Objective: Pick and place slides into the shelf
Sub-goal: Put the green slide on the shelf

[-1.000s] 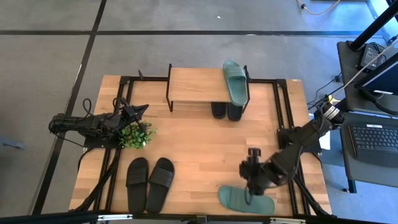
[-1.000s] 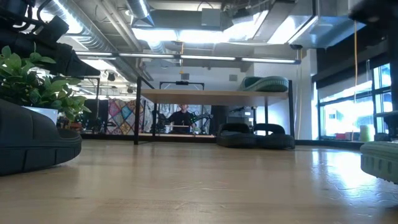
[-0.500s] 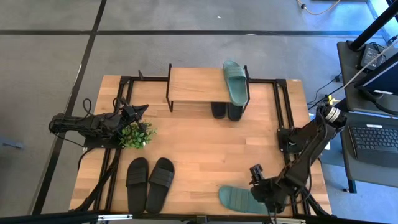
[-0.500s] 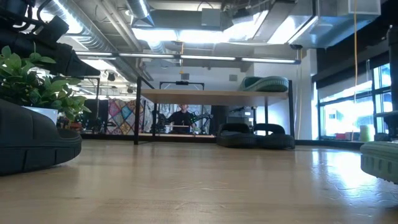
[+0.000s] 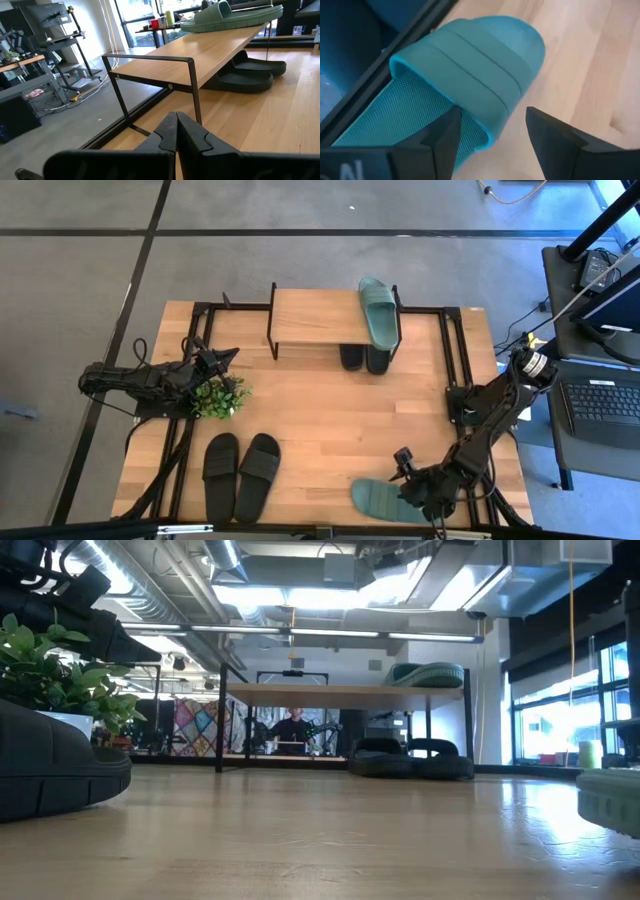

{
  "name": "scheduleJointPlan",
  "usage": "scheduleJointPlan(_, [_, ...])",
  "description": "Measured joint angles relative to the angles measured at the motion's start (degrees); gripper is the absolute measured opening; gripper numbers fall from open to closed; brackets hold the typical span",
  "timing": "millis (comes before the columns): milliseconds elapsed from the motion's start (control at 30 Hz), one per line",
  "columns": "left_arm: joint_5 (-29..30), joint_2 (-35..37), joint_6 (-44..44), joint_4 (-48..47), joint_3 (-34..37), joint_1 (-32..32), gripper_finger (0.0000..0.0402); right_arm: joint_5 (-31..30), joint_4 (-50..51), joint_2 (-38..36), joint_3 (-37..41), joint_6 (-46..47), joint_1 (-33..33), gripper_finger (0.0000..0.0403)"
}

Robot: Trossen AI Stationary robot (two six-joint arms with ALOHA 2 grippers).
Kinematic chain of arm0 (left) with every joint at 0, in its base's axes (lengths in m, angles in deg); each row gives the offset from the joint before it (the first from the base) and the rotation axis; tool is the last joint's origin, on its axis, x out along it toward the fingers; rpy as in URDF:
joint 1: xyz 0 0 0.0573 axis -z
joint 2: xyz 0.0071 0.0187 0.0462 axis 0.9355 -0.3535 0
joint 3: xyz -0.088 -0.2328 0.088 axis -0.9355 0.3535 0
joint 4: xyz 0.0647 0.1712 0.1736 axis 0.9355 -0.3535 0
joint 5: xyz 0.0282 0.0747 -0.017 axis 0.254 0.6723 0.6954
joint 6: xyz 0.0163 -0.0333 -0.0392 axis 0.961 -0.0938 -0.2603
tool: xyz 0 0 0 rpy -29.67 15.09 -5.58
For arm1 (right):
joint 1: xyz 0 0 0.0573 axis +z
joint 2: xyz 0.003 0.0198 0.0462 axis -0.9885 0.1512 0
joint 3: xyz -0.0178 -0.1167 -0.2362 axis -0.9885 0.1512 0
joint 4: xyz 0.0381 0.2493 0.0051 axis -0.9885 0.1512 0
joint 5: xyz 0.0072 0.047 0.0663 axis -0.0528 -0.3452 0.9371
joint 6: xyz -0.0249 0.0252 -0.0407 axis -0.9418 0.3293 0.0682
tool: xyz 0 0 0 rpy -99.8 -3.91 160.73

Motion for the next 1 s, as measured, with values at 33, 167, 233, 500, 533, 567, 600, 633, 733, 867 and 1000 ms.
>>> scheduleJointPlan(33, [0.0,0.0,0.0,0.0,0.0,0.0,0.0,-0.01,-1.49,0.02,0.5,-0.98,-0.39,0.0223])
scheduleJointPlan(167, [0.0,0.0,-0.02,0.0,0.0,0.0,0.0,-0.1,-4.56,0.02,2.12,-3.63,-2.51,0.0223])
scheduleJointPlan(233, [0.0,0.0,-0.02,0.0,0.0,0.02,0.0,-0.05,-5.05,0.02,2.83,-4.67,-3.59,0.0223])
scheduleJointPlan(500, [0.0,-0.02,-0.06,0.0,0.0,0.0,0.0,-0.08,-10.33,0.04,4.19,-10.0,-7.03,0.0223])
scheduleJointPlan(533, [0.0,0.0,-0.05,0.0,0.0,0.0,0.0,-0.1,-10.86,0.02,4.19,-10.93,-7.26,0.0223])
scheduleJointPlan(567, [0.0,-0.02,-0.06,0.0,0.0,0.01,0.0,-0.12,-11.15,0.02,4.19,-11.38,-7.54,0.0223])
scheduleJointPlan(600, [0.0,-0.02,-0.07,0.0,0.0,0.0,0.0,-0.1,-11.12,0.02,4.19,-11.59,-7.76,0.0223])
scheduleJointPlan(633, [0.0,-0.01,-0.06,0.0,0.0,0.01,0.0,-0.09,-11.07,0.02,4.19,-11.74,-7.96,0.0223])
scheduleJointPlan(733, [0.0,0.0,-0.06,0.0,0.0,0.0,0.0,-0.06,-11.38,0.5,4.19,-12.78,-8.62,0.0223])
scheduleJointPlan(867, [0.0,-0.01,-0.09,0.0,0.0,0.01,0.0,-0.06,-12.12,3.19,4.19,-15.52,-9.02,0.0223])
scheduleJointPlan(1000, [0.0,-0.02,-0.11,0.0,0.0,0.0,0.0,-0.08,-16.05,6.33,4.19,-20.27,-9.06,0.0223])
